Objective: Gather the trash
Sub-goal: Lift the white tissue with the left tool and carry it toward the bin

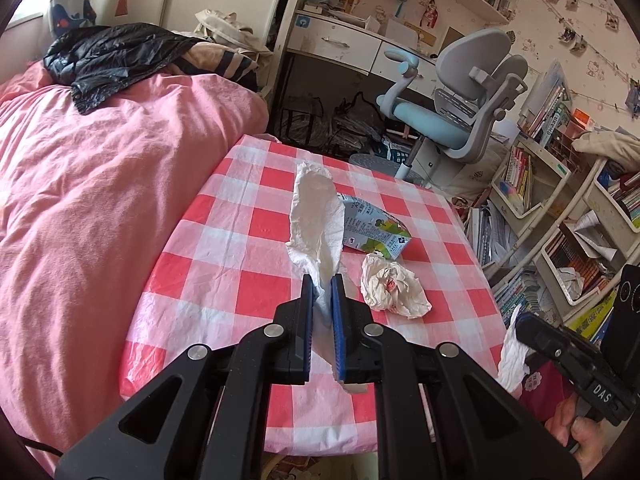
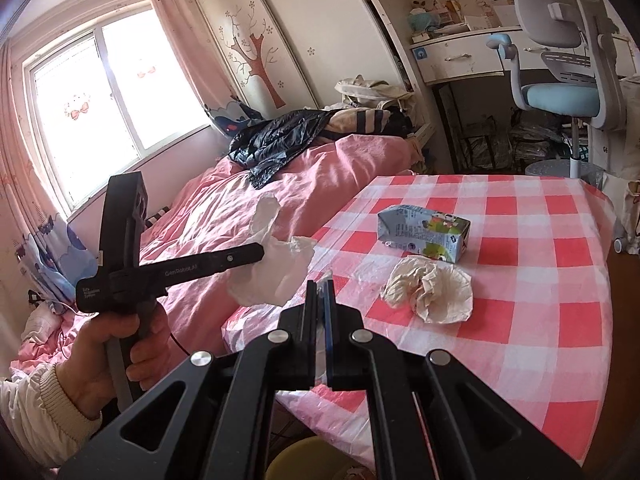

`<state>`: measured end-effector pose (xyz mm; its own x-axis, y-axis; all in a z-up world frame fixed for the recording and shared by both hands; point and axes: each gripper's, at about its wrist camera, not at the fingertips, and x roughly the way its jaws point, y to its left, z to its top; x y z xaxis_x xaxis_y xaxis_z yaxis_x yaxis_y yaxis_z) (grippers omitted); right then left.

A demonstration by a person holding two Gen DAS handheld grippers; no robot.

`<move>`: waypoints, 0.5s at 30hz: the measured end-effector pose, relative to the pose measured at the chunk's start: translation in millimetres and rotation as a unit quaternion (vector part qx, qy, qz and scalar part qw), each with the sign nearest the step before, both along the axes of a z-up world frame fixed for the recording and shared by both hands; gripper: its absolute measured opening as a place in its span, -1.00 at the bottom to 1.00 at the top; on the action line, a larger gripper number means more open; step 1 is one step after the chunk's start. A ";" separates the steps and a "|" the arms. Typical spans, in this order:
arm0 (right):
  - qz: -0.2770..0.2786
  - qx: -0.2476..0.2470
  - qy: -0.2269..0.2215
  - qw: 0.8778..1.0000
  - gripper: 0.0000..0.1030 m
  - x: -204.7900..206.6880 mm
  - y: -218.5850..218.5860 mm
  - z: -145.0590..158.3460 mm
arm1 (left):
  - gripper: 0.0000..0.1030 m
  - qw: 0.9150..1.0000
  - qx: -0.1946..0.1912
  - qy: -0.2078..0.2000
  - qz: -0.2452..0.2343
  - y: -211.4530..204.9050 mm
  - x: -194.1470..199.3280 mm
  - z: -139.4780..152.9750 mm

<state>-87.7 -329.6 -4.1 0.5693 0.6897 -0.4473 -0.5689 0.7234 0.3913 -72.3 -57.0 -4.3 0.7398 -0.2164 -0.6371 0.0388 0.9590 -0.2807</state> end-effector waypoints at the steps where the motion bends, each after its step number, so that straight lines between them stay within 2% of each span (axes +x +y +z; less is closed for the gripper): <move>1: 0.001 -0.001 0.000 1.000 -0.92 -2.4 1.5 -0.4 | -0.83 1.000 0.001 -0.001 0.000 0.2 -2.0 0.5; 15: 0.000 0.028 0.011 1.000 -0.92 -19.9 -5.3 -5.3 | -0.83 1.000 0.008 -0.005 0.000 -0.6 -16.7 1.9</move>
